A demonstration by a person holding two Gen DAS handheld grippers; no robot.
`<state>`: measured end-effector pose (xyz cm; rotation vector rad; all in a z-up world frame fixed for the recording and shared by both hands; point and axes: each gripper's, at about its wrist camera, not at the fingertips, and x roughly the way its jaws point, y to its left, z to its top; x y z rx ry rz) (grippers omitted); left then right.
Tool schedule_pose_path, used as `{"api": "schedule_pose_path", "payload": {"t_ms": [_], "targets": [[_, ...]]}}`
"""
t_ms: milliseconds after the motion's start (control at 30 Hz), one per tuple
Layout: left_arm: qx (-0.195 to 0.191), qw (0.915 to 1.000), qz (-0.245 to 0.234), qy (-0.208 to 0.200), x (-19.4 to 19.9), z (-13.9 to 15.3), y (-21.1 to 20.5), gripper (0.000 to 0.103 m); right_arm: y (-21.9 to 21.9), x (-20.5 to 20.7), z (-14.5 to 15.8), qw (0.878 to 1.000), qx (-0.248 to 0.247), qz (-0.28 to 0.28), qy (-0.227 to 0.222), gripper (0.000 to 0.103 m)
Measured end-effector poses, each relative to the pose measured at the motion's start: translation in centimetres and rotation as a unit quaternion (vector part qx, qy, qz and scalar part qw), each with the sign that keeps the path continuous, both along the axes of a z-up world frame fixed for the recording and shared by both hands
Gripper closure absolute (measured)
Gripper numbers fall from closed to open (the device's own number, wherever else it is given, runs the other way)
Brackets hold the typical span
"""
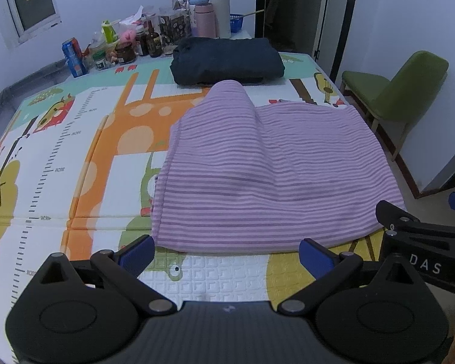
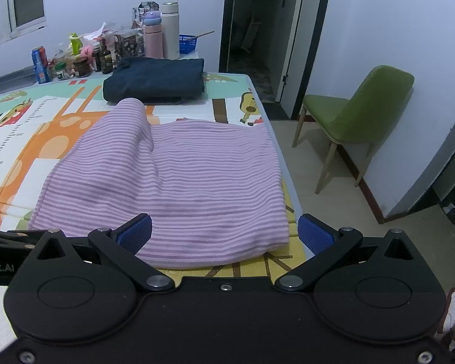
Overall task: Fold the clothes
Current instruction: 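Move both grippers toward the hem of the lilac striped shirt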
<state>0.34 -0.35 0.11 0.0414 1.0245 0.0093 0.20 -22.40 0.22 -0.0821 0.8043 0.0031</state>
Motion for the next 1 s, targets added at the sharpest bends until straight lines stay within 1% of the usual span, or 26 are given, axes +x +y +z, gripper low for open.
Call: {"api": "schedule_pose_path", "payload": {"t_ms": [133,200,233,300,433,500,600,667,733,833,1000], "targets": [[-0.002,0.9999,0.003,0.012,0.9,-0.1,-0.1,0.000,-0.3,0.3,-0.4,1.000,0.009,0.002,0.003,0.000],[0.003,1.0000,0.005,0.001,0.7,-0.6,-0.2,0.000,-0.5,0.5,-0.5,1.000,0.013,0.002,0.004,0.000],[0.001,1.0000,0.005,0.002,0.5,-0.3,0.1,0.000,-0.6,0.6,-0.6,1.000,0.015,0.003,0.005,0.000],[0.000,1.0000,0.006,0.005,0.6,-0.5,0.4,0.000,-0.8,0.8,-0.8,1.000,0.020,0.004,0.006,0.000],[0.000,0.9999,0.014,-0.008,0.3,-0.6,0.9,0.002,-1.1,1.1,-1.2,1.000,0.028,0.005,0.009,0.000],[-0.011,0.9997,0.021,-0.011,0.4,-0.8,1.3,0.004,-1.3,1.3,-1.3,0.999,0.033,0.006,0.010,0.000],[-0.027,0.9991,0.032,-0.003,0.9,-1.3,1.9,0.006,-1.6,1.6,-1.6,0.999,0.039,0.007,0.012,0.000],[-0.019,0.9991,0.037,0.003,1.2,-1.9,2.1,0.006,-1.7,1.7,-1.8,0.999,0.043,0.008,0.013,0.000],[-0.011,0.9991,0.040,0.010,1.7,-2.4,2.2,0.006,-2.4,2.1,-2.1,0.998,0.062,0.006,0.017,0.000],[-0.012,0.9988,0.045,0.016,2.0,-3.0,2.8,0.006,-3.2,2.6,-2.7,0.996,0.086,0.000,0.023,0.000],[-0.030,0.9982,0.048,0.022,3.1,-3.7,4.1,0.006,-2.9,3.1,-3.6,0.996,0.079,-0.012,0.030,0.000]]}}
